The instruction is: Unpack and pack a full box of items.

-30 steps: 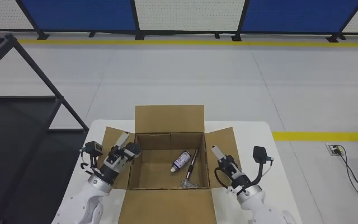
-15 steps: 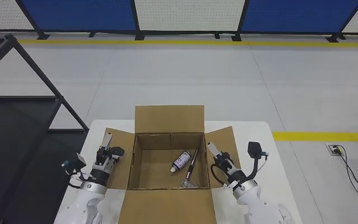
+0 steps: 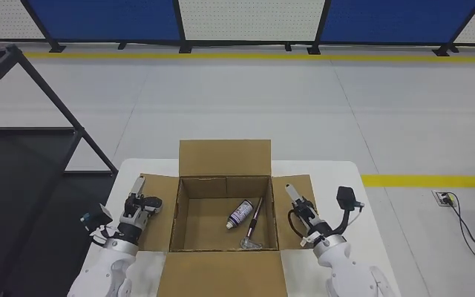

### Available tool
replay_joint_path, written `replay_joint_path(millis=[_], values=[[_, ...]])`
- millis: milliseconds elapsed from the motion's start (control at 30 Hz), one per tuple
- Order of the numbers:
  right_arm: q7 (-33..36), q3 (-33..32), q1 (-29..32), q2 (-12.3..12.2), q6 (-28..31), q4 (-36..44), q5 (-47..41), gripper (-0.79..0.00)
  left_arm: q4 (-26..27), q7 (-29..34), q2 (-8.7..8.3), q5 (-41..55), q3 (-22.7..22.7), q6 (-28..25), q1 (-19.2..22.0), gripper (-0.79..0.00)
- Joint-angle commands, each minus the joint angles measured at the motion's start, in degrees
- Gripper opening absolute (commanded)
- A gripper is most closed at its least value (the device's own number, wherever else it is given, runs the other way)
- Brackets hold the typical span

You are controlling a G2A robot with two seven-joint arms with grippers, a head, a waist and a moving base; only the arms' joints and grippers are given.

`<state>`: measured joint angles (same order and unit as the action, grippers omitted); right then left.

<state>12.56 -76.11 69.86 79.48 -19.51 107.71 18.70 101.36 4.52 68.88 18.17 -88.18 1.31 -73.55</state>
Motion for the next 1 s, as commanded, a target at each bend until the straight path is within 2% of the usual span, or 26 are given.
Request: replay_joint_path(millis=[0, 533, 800, 967], values=[[0.33, 0.09, -0.14, 0.0, -0.17, -0.51, -0.1, 0.0, -0.36, 0.26, 0.04, -0.07, 0.06, 0.25, 0.3, 0.0], [3.73, -0.47, -1.82, -0.28, -2.99, -2.5, 0.94, 0.0, -0.41, 2.38, 0.32, -0.43, 0.38, 0.44, 0.66, 0.0], [4.06, -0.02, -2.0, -0.39, -4.24, 0.1, 2.74, 0.0, 0.93, 4.18, 0.47, -0.25, 0.69, -1.68, 0.04, 0.0], [5.23, 2.44, -2.82, -0.4, -5.03, 3.57, 5.86, 0.0, 4.16, 7.89, 0.37, 0.61, -0.04, -5.01, -1.33, 0.0]])
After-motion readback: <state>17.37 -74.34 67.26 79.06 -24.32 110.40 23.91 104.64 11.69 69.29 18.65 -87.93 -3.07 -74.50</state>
